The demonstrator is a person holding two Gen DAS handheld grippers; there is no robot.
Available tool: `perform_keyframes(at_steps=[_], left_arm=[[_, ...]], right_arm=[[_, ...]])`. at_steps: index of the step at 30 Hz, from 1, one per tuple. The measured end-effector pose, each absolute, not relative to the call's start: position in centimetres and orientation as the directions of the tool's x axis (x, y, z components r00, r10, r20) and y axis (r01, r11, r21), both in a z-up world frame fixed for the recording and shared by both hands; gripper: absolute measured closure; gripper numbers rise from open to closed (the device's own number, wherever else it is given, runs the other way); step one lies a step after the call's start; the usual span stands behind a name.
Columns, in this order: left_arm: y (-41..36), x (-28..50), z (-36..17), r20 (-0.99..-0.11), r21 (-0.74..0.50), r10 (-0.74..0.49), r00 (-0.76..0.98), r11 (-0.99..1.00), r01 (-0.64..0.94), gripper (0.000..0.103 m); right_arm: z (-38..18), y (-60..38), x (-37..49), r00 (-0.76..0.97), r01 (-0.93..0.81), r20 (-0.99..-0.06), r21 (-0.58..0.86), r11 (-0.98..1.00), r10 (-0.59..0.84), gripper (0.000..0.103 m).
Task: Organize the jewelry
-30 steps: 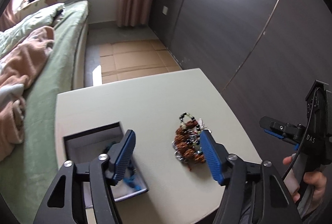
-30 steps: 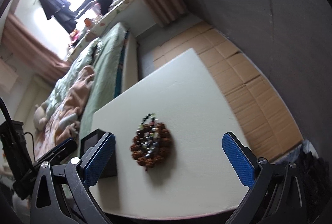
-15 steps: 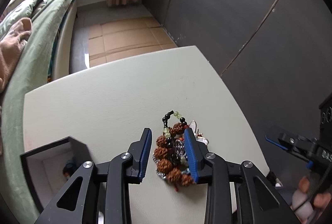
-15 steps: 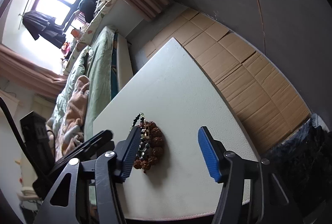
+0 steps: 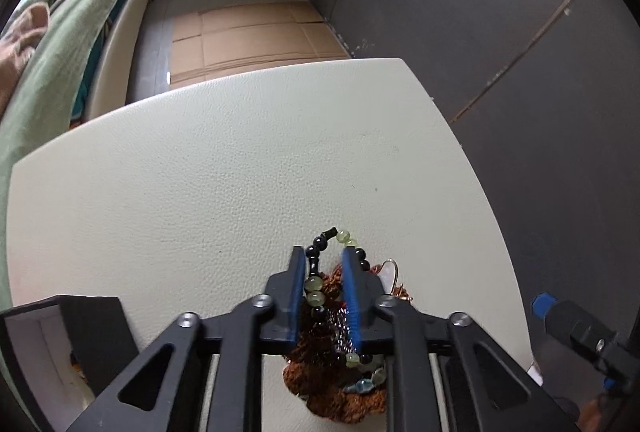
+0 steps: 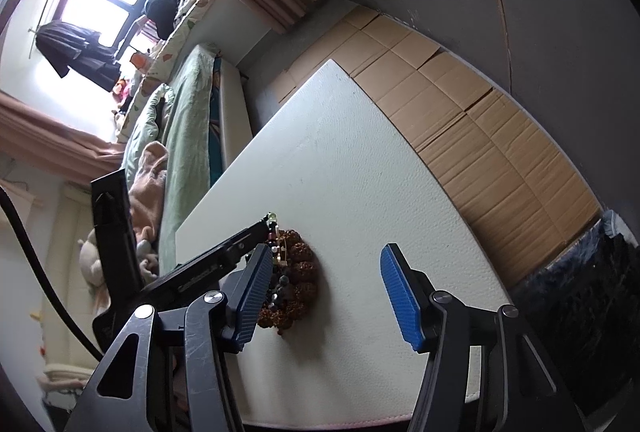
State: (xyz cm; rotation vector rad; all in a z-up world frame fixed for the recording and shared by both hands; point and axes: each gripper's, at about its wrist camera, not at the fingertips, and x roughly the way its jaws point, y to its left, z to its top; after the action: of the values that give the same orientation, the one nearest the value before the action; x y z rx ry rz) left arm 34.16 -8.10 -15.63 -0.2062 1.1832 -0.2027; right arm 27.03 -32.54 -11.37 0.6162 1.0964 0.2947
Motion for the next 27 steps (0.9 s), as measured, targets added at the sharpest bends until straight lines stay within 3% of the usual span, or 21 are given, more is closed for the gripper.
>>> perform_keyframes(at_steps=[1,2,9,11,15,17,18,27], left_arm=[[-7.9,34.2,-15.6,-0.890,-0.280,-0.275,0.363,0.959,0.040,0.094],[-7.8,34.3,-15.6,-0.888,-0.292,-0.283,0.363,0.956,0.033,0.095],[-7.4,33.4,-13.6,-0.854,-0.331,-0.325,0.406,0.942,0.058,0.095],[-7.3,32.9,-12.9,-0.844,-0.337,-0.335,0.419,0.939,0.070,0.095],[-6.9,32.3,-11.9,-0.830,-0.359,-0.358,0.428,0.930,0.084,0.095],[-6.7,32.0,-11.4,-0.821,-0.370,-0.371,0.434,0.924,0.091,0.095],[-6.6,31.8,-11.0,-0.815,-0.378,-0.380,0.438,0.921,0.096,0.095],[-5.5,30.6,-8.7,-0.780,-0.408,-0.410,0.473,0.906,0.112,0.095]], right_arm=[[-11.5,-32.5,27.1,0.437,0.078,-0.739,0.599,0.797,0.513,0.045],[-11.7,-32.5,27.1,0.434,0.082,-0.741,0.599,0.796,0.513,0.045],[-12.6,-31.6,27.6,0.400,0.079,-0.743,0.612,0.787,0.537,0.047],[-12.8,-31.1,27.8,0.388,0.071,-0.741,0.618,0.783,0.549,0.059],[-13.3,-29.9,28.3,0.364,0.068,-0.747,0.618,0.784,0.557,0.064],[-13.5,-29.2,28.5,0.357,0.059,-0.745,0.620,0.782,0.564,0.077],[-13.6,-29.0,28.6,0.352,0.056,-0.745,0.621,0.782,0.567,0.078],[-14.3,-27.0,29.5,0.326,0.047,-0.748,0.623,0.781,0.577,0.078]])
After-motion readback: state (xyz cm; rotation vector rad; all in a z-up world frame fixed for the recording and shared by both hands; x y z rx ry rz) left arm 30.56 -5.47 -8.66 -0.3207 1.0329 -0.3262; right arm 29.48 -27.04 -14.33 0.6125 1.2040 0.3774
